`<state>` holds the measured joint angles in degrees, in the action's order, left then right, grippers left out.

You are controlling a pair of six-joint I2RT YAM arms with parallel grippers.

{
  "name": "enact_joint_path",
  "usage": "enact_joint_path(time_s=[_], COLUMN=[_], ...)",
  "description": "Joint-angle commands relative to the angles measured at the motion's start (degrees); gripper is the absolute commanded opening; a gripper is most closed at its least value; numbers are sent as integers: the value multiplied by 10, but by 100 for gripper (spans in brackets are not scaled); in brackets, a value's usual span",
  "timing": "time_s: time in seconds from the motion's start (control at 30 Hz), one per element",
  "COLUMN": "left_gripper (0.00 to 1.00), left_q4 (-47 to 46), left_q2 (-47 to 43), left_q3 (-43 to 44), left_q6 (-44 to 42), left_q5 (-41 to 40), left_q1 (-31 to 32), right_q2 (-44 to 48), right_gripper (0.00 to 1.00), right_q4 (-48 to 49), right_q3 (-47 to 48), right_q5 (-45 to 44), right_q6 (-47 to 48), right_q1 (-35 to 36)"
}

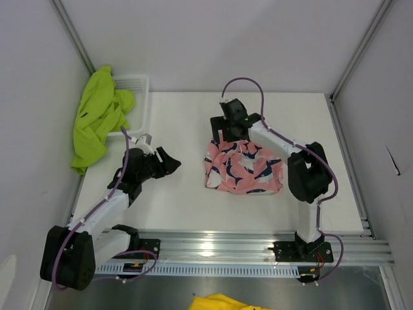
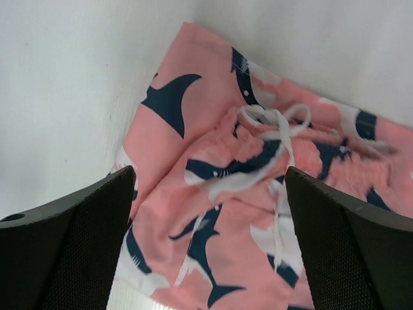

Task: Fold and stack the shorts
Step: Neatly place the folded shorts to the corner

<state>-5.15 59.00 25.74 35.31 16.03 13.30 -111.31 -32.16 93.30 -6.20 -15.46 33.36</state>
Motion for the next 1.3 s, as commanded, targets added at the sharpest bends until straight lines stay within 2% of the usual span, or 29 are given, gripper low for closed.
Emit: enact_joint_path(time_s=[0.0,0.1,0.23,0.33,0.4,0.6,0.77,0.87,1.0,1.03,1.2,1.27], left_gripper=[65,66,66,66,66,66,66,66,66,66,67,67], left_q4=[-4,-7,-11,-12,-13,-16,-18,-19,-19,-19,-18,-17], left_q2=[-12,-2,4,4,4,8,2,-1,-5,-6,-9,-10], left_q3=[22,20,19,20,20,19,13,12,13,10,10,9], left_q6=[-17,-17,-20,-20,-19,-16,-15,-12,-9,-8,-7,-7], left_q5=[-7,0,1,1,2,7,7,8,9,9,6,4], left_q1=[4,4,3,4,4,4,4,5,8,9,15,16], right_q2=[-25,-79,-186,-229,-244,-189,-75,-31,12,26,98,126], right_gripper=[99,100,100,99,100,99,94,95,96,96,98,100], right_q4=[81,73,-30,-103,-122,-150,-120,-120,-142,-138,-40,-10], right_q3=[36,94,208,275,279,183,8,-95,-180,-194,-297,-299], right_q5=[35,48,77,72,62,-17,-57,-65,-115,-150,-252,-275], right_q6=[74,88,121,139,150,180,192,210,214,213,283,291], right_q1=[15,12,12,15,17,21,21,21,21,22,39,36])
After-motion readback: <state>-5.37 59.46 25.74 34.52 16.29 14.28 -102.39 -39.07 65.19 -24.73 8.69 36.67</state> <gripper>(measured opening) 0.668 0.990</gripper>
